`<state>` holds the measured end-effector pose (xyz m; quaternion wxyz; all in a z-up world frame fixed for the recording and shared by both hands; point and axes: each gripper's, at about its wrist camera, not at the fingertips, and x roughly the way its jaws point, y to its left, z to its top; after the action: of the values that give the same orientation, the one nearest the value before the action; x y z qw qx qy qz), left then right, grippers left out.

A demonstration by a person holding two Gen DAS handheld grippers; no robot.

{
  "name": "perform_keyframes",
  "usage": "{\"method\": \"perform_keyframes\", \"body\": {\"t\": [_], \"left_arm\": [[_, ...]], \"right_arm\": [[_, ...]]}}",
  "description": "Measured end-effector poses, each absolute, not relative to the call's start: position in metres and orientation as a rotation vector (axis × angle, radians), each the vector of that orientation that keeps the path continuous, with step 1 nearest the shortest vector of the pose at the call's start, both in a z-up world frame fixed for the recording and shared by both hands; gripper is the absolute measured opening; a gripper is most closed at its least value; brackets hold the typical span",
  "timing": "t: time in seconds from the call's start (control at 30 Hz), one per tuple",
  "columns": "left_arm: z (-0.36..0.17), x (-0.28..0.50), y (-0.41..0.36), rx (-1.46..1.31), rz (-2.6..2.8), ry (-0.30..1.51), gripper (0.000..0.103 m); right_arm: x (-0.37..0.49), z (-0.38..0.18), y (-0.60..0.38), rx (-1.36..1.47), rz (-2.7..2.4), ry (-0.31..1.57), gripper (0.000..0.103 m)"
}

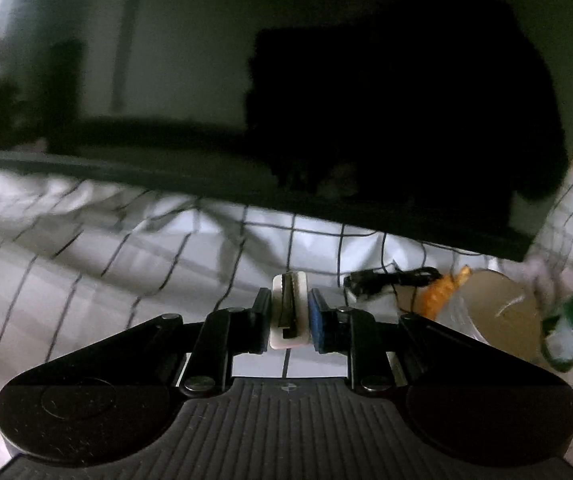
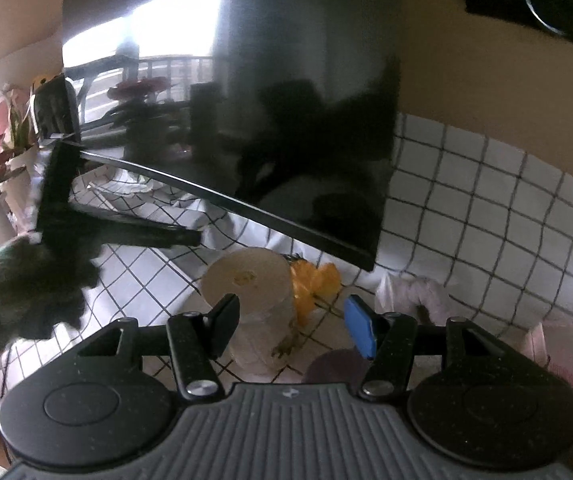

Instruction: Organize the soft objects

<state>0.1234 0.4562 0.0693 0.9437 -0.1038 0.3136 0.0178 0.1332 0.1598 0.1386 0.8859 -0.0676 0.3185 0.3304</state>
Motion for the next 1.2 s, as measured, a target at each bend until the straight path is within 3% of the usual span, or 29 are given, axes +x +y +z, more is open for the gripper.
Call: {"method": "perform_keyframes", "body": {"t": [0.13,0.2,0.33,0.5,0.67,0.93,1.2], "left_arm": [[0.066,0.09,0.462,-0.272,0.066,0.651,0.023],[0.061,0.079,0.464,-0.298,0.091,0.655,0.023],[0.054,0.063,0.472,-0.362,0.13,0.64,0.023],[0.056,0.033,0.471,-0.385,0.116,0.631,0.023],[0.063,0.016,0.474,-0.387,0.1,0.614,0.023],[0.062,0.065,0.474,-0.276,0.08,0.629,0.024],[0.087,0.092,0.479,-0.281,0.006,0.536,0.024]], "right_arm": [[0.139,0.143,0.171,-0.186,0.677,0.642,0.05],[0.153,0.145,0.17,-0.125,0.685,0.7,0.041],[0.183,0.15,0.171,0.036,0.717,0.826,0.034],[0.166,0.162,0.216,-0.207,0.724,0.697,0.02],[0.132,0.164,0.243,-0.3,0.763,0.676,0.02],[0.054,0.134,0.236,-0.323,0.859,0.723,0.02],[0.048,0.128,0.198,-0.272,0.783,0.738,0.022]]}}
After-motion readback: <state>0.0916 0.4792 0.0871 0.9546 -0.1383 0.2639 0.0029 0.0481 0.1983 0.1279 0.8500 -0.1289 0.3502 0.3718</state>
